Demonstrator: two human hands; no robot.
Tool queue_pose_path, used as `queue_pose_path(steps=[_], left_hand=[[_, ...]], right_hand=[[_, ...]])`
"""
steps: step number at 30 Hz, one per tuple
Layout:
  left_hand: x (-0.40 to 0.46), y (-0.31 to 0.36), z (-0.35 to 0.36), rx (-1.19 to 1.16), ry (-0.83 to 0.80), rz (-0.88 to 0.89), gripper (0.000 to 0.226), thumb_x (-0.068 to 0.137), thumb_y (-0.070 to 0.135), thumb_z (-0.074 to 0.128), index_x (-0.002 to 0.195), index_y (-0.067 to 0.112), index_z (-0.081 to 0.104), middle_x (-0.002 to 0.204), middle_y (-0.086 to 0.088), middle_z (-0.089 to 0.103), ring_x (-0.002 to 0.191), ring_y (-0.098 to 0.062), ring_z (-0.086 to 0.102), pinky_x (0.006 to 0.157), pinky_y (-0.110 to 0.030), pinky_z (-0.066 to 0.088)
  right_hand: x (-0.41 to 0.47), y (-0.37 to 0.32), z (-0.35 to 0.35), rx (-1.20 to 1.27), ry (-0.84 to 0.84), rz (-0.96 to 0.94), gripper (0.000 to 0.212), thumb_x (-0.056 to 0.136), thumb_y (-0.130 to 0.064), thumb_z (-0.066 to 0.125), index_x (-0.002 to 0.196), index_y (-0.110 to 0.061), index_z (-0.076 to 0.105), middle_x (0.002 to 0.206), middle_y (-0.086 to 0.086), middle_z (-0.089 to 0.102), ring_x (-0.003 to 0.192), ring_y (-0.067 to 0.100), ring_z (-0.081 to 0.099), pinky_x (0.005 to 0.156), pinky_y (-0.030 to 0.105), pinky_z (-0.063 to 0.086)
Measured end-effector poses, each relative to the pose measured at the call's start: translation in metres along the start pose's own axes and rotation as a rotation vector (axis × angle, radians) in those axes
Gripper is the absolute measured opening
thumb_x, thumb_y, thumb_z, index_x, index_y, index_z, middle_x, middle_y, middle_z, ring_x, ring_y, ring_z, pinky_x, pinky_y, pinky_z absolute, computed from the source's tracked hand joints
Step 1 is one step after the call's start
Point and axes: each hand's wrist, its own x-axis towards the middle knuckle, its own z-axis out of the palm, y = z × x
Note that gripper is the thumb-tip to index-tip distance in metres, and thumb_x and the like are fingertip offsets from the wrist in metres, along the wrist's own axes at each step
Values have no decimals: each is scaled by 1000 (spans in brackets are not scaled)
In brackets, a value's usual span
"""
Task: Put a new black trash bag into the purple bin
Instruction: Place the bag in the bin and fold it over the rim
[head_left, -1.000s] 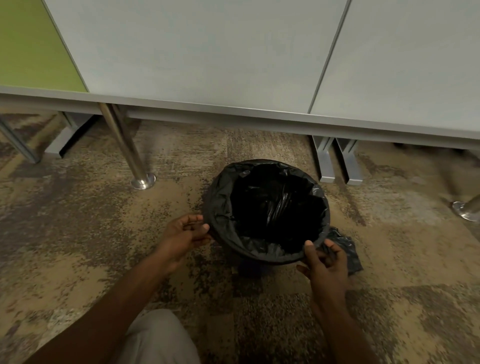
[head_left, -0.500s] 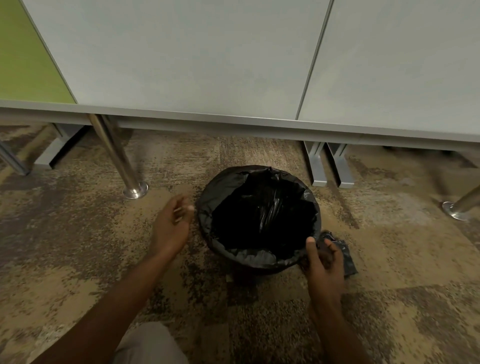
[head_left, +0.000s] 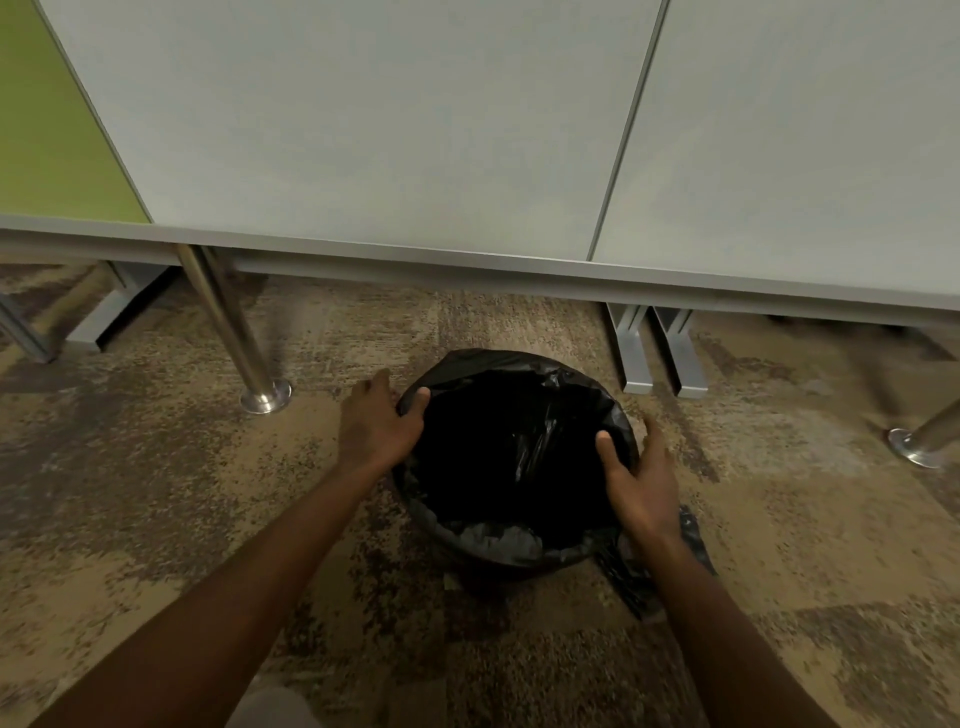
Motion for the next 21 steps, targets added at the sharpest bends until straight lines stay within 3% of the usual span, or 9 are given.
queue_pose_path(steps=[2, 5, 7, 9, 13, 16, 17, 19, 21], left_hand=[[-4, 1, 1, 150, 101, 304, 65, 101, 48, 58, 156, 16, 44, 158, -15, 43, 145, -36, 39, 116, -50, 40], [3, 10, 10, 612, -17, 771, 47, 100, 40, 56, 144, 26, 60, 167, -11, 36, 156, -36, 24, 124, -56, 25], [12, 19, 15, 928, -155, 821, 47, 100, 44, 52, 144, 28, 61, 172, -10, 24, 161, -35, 8, 127, -58, 8], [21, 26, 14, 1083, -195, 720, 58, 99, 48, 54, 151, 24, 52, 175, -13, 12, 161, -37, -3, 126, -60, 2], [24, 37, 7, 971, -167, 572, 64, 96, 46, 61, 153, 20, 47, 174, -19, 9, 161, -41, -3, 128, -60, 5], [-15, 39, 23, 716, -1, 879, 44, 92, 41, 67, 127, 14, 69, 160, -25, 41, 151, -44, 33, 123, -56, 30], [-31, 36, 31, 597, -29, 986, 41, 92, 47, 64, 116, 15, 74, 149, -21, 55, 141, -40, 48, 117, -53, 41], [-56, 39, 37, 445, -447, 896, 67, 94, 73, 38, 123, 25, 73, 138, -6, 65, 129, -29, 58, 109, -46, 48], [-65, 42, 39, 523, -952, 484, 107, 76, 100, 12, 150, 35, 53, 157, 0, 52, 144, -26, 47, 118, -44, 38]], right_hand=[[8, -3, -6, -118, 29, -87, 82, 99, -56, 60, 166, -31, 21, 173, 9, 28, 154, 37, 35, 121, 57, 36], [29, -14, -7, -467, -85, -339, 73, 101, -56, 56, 164, -38, 24, 176, 9, 13, 159, 37, 21, 122, 62, 31], [50, -21, -6, -849, -212, -443, 68, 101, -63, 47, 162, -41, 27, 178, 8, -1, 163, 36, 2, 126, 66, 21], [67, -30, -8, -1044, -300, -413, 70, 99, -69, 44, 162, -41, 28, 178, 9, -9, 164, 37, -6, 126, 66, 15], [78, -39, -11, -1071, -312, -504, 76, 96, -70, 49, 162, -40, 28, 177, 15, -5, 164, 37, -1, 126, 64, 14], [73, -42, -9, -1039, -288, -797, 69, 96, -63, 52, 157, -32, 43, 178, 14, 5, 164, 35, 0, 127, 63, 12], [71, -43, -5, -1072, -306, -877, 69, 97, -61, 51, 158, -29, 42, 178, 13, 7, 164, 34, 0, 128, 63, 10], [69, -43, 6, -1241, -387, -959, 76, 100, -61, 45, 165, -28, 27, 178, 10, 4, 164, 31, -6, 127, 63, 1], [75, -43, 14, -1432, -442, -933, 83, 101, -65, 38, 169, -28, 9, 178, 8, -5, 164, 30, -13, 126, 64, -6]])
